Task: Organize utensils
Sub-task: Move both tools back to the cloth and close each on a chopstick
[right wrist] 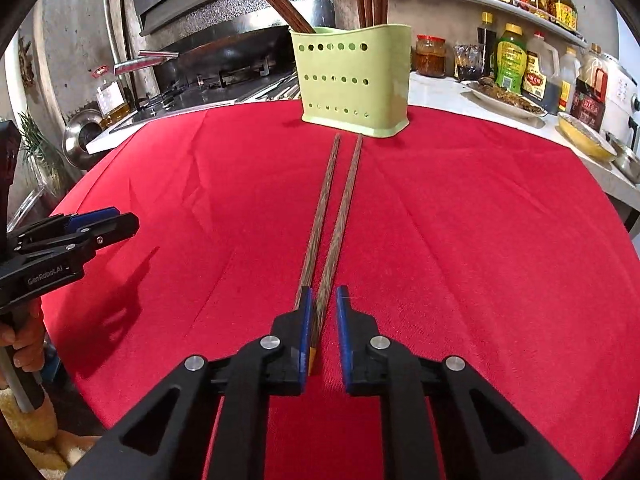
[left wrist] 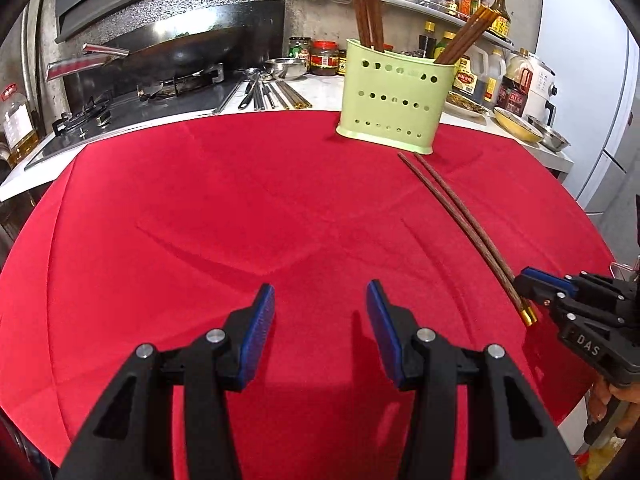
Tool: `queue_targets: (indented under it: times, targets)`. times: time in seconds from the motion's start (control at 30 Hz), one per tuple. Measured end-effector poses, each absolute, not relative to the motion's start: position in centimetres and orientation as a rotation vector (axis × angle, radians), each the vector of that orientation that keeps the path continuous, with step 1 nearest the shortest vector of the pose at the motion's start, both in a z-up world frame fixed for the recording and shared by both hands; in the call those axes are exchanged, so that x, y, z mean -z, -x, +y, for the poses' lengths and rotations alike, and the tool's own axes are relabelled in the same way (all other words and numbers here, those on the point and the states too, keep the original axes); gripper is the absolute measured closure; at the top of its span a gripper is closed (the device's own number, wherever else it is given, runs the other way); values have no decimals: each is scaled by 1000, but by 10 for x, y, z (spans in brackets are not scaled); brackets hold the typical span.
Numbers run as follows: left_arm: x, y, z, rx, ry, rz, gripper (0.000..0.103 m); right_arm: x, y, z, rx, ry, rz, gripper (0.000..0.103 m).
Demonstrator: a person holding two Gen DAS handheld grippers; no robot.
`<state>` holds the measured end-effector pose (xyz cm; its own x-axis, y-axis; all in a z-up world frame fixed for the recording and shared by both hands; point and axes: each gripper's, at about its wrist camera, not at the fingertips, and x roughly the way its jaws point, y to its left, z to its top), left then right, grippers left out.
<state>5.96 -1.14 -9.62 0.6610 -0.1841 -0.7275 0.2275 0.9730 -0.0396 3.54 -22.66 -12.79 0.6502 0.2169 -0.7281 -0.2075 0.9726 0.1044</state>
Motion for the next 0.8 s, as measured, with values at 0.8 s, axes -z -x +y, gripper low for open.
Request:
queue_targets:
  times: [0.8]
  targets:
    - [97, -65, -109, 394, -144, 848, 56, 132, -4, -291, -98, -115, 801, 96]
